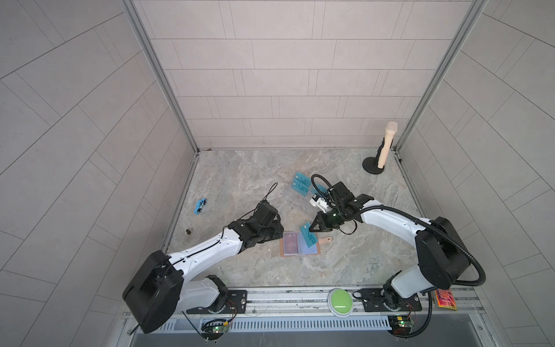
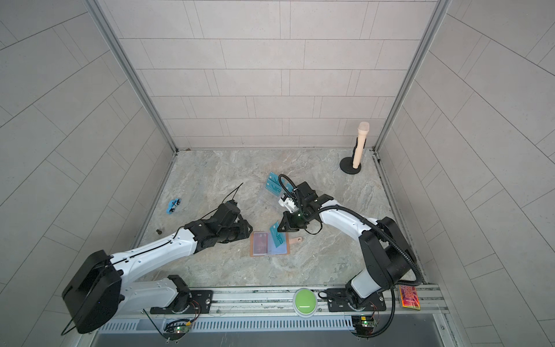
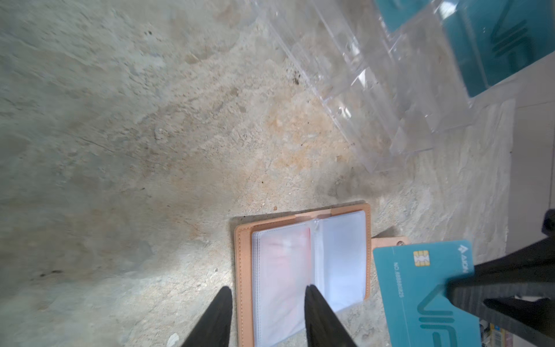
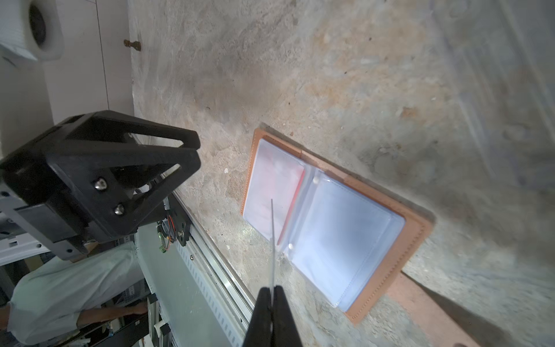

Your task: Put the credit cards into the card holder

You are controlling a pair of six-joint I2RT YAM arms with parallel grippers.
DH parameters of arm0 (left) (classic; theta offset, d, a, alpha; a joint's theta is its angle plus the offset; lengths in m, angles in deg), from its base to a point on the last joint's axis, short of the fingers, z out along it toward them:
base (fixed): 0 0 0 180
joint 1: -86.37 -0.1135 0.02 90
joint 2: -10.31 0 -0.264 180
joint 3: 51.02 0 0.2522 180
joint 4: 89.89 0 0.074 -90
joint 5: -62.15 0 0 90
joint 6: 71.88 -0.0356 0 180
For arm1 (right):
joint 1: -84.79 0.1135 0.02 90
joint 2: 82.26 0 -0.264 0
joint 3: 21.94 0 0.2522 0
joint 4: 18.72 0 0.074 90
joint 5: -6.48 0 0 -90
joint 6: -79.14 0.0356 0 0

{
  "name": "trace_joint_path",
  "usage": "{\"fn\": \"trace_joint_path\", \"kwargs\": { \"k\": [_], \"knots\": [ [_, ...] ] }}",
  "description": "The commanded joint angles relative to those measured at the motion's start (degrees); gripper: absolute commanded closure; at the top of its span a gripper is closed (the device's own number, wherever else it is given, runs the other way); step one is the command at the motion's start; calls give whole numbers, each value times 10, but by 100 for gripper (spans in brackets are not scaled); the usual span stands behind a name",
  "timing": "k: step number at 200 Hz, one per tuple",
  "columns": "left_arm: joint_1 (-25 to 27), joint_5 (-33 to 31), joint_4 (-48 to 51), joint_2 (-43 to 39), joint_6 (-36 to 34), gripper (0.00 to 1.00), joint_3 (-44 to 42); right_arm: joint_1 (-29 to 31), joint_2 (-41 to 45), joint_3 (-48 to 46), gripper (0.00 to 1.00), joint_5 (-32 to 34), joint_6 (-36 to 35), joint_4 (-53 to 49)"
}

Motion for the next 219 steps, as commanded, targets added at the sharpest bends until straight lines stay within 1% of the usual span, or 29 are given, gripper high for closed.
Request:
{"fn": "trace_joint_path", "kwargs": {
  "k": [1, 29, 42, 78, 99, 166, 219],
  "knots": [
    [18, 14, -34, 29, 8, 60, -2, 7, -14, -27, 100, -24, 46, 97],
    [25, 22, -63, 68, 21, 68, -7, 8, -49, -44, 100, -43, 52, 124],
    [25, 25, -73, 75, 24, 69, -13, 7, -60, -47, 100, -45, 45, 124],
    [25, 10, -54, 83, 17, 72, -14, 6, -82, -53, 100, -50, 44, 135],
    [25, 4, -44, 93, 7, 76, -13, 5, -94, -55, 100, -57, 48, 142],
    [25, 7, -59, 105, 11, 90, -21, -14, -75, -73, 100, -75, 52, 130],
    [25, 4, -60, 107, 7, 91, -21, -15, -72, -78, 100, -81, 54, 128]
  ]
}}
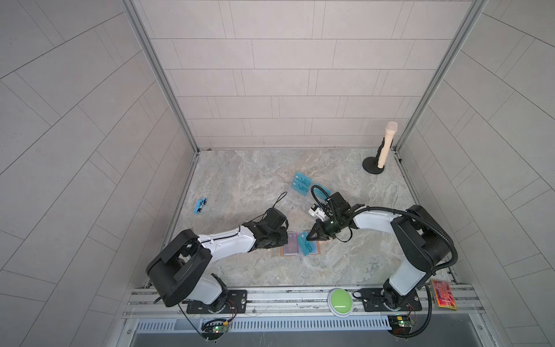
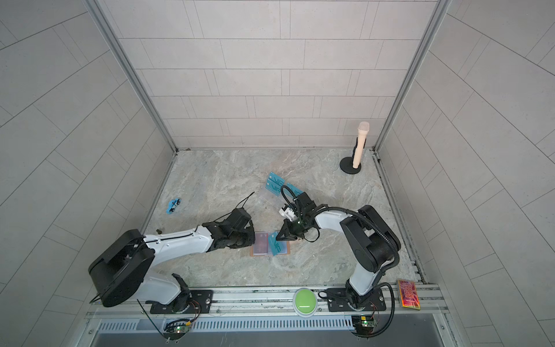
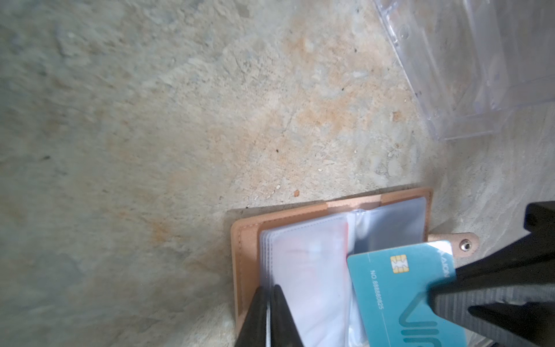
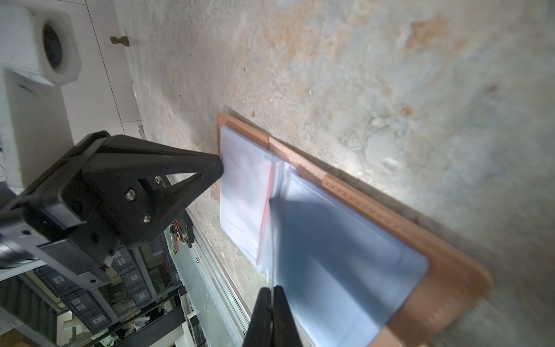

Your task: Put the credit cards into the card holder

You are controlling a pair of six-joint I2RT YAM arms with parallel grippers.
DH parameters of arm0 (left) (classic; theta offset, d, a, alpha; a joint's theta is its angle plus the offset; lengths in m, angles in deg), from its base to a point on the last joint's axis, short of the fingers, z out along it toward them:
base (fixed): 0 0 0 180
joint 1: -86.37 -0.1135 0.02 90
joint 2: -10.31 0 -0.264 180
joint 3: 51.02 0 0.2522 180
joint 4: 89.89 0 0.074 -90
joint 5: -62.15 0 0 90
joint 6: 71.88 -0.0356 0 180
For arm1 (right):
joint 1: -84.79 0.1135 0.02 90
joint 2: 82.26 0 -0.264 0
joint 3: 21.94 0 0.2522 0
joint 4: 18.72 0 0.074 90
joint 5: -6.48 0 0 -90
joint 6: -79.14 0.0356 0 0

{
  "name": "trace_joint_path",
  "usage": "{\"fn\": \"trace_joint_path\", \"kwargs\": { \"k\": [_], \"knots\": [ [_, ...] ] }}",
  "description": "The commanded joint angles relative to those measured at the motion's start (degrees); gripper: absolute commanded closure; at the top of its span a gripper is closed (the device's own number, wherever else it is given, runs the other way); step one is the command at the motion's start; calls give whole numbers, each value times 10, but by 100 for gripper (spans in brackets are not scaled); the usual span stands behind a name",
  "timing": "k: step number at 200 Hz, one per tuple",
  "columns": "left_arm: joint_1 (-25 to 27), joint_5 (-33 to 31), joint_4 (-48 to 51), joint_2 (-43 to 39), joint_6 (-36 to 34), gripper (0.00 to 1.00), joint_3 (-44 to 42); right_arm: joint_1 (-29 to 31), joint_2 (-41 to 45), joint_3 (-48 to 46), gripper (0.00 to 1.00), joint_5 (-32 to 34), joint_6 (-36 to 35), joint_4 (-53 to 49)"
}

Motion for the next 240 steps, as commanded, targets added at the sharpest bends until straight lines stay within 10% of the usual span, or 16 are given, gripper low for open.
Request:
{"fn": "trace_joint_path", "kwargs": {
  "k": [1, 240],
  "knots": [
    [1, -9, 0, 4, -9, 91, -8, 1, 14, -6, 100, -7, 4, -4],
    [1, -3, -11, -4, -9, 90, -19, 6, -20, -26, 100, -18, 66, 106]
  ]
}}
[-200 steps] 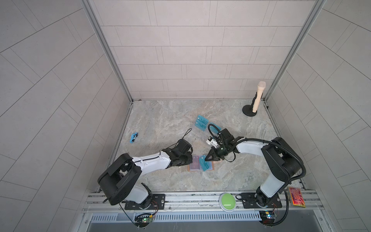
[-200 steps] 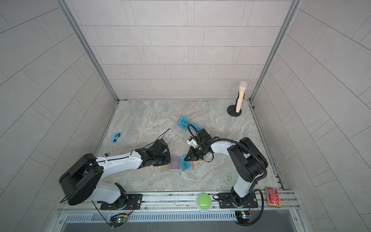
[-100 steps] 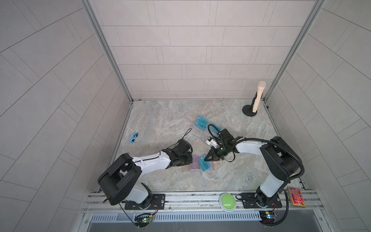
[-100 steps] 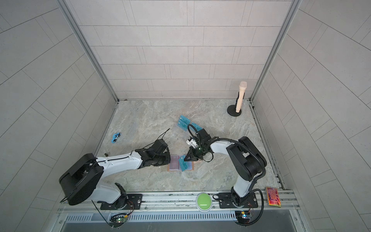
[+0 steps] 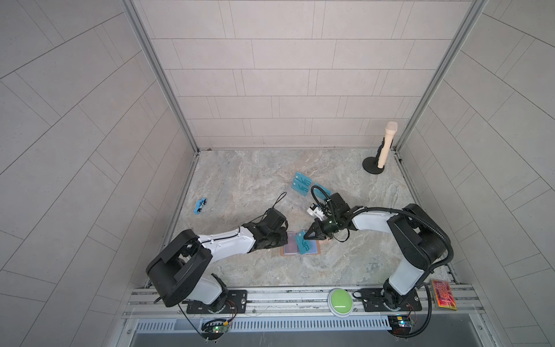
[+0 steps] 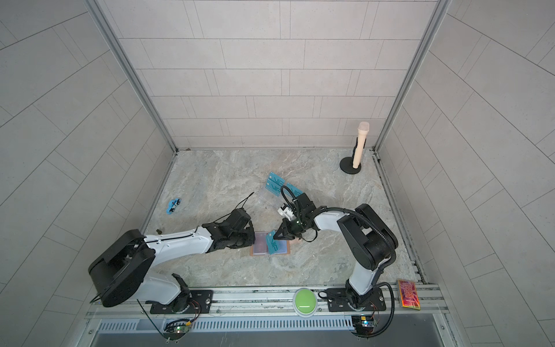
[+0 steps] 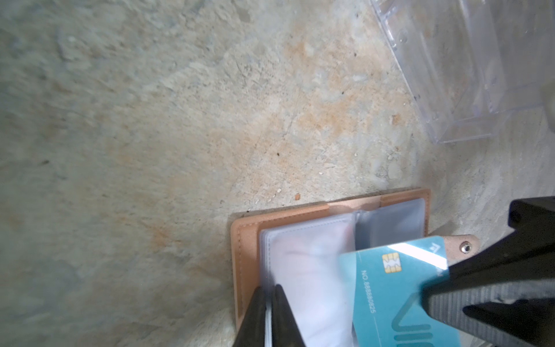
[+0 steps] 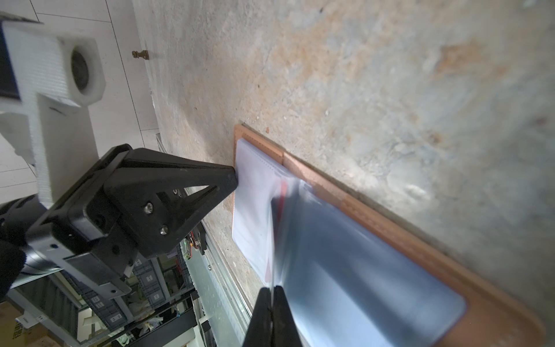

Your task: Put the credit cards into the card holder

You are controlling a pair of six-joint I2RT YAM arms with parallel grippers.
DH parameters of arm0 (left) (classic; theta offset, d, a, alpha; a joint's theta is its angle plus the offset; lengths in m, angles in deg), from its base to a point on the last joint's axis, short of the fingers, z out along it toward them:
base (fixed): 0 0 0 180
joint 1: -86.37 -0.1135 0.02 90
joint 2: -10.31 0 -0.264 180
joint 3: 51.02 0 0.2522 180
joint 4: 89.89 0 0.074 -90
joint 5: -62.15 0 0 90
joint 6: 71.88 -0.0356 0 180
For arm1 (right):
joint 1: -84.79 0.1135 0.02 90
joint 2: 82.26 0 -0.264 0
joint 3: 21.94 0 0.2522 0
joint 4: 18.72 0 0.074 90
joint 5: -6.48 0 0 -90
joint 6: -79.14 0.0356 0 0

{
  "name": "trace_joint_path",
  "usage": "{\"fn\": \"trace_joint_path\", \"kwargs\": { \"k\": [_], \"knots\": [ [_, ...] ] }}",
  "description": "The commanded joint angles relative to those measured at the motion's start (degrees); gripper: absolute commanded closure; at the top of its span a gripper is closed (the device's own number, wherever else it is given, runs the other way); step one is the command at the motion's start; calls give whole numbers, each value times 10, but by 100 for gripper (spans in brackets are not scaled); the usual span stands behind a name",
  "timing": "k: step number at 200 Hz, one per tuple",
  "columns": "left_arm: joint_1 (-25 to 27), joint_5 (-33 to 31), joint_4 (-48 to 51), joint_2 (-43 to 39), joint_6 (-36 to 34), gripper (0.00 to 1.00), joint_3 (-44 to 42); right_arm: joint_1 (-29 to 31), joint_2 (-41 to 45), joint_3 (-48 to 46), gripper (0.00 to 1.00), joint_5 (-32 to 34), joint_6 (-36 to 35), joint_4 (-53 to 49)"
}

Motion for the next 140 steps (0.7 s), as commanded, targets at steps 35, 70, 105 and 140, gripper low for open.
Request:
{"fn": "trace_joint_path", "kwargs": {
  "k": [35, 70, 105, 140],
  "knots": [
    [1, -4, 7, -6, -9, 90, -9, 6, -7, -30, 100, 10, 47, 71],
    [1, -3, 6, -6, -9, 90, -9, 7, -4, -49, 100, 25, 68, 103],
    [1, -2, 7, -5, -10, 90, -9, 6, -7, -64, 100, 29, 104, 163],
    [1, -1, 8, -5, -11, 90, -9, 8, -13, -64, 100, 37, 119, 187]
  ]
}}
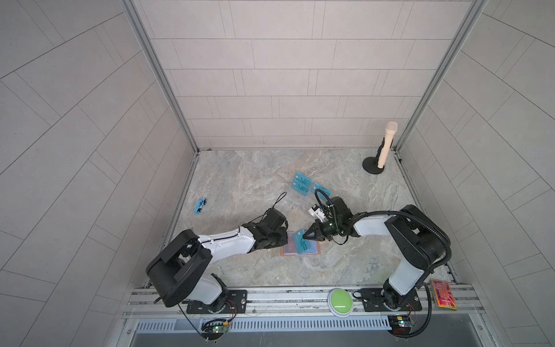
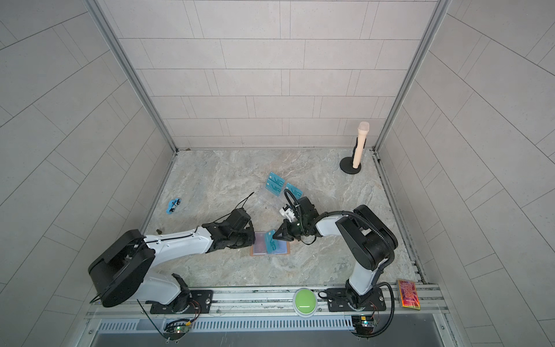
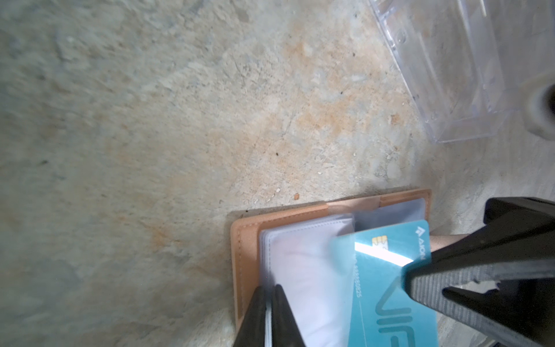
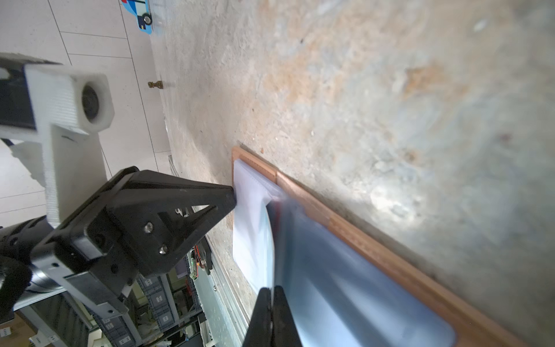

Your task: Put the credit cards into the card holder

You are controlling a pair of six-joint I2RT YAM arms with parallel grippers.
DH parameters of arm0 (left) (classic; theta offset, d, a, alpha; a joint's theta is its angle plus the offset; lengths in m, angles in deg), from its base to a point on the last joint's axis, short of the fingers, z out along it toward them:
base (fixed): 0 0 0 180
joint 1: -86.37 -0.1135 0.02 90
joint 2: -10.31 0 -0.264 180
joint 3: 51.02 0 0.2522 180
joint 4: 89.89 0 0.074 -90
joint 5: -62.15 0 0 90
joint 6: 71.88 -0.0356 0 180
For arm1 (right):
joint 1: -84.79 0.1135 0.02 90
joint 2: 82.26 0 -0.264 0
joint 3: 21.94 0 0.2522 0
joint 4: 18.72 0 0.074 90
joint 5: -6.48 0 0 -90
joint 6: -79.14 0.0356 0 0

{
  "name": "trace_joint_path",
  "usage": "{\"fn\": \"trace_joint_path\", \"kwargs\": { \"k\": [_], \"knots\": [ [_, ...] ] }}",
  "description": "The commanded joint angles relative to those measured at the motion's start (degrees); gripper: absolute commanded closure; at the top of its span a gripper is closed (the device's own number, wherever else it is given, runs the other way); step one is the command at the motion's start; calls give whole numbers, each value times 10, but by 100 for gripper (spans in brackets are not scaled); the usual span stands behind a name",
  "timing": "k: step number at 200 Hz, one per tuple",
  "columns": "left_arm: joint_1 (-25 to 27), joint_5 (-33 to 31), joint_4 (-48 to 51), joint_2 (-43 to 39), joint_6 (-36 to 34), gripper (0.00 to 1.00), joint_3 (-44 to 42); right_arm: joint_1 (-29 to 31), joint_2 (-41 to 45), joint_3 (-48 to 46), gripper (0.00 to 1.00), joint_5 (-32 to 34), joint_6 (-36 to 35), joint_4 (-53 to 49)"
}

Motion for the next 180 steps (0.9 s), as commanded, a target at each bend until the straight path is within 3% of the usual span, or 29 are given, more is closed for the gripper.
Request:
{"fn": "trace_joint_path", "kwargs": {
  "k": [1, 106, 134, 151, 180],
  "knots": [
    [1, -1, 8, -4, -11, 90, -8, 4, -11, -5, 100, 22, 24, 33],
    [1, -1, 13, -7, -12, 90, -2, 28, -15, -15, 100, 43, 30, 40],
    [1, 0, 17, -19, -10, 85, 5, 37, -1, -24, 100, 62, 26, 25],
    [1, 3, 23, -26, -9, 78, 11, 40, 11, -24, 92, 71, 20, 7],
    [1, -1, 42, -45, -6, 67, 15, 57, 40, 5, 74, 119, -43, -114]
  ]
}}
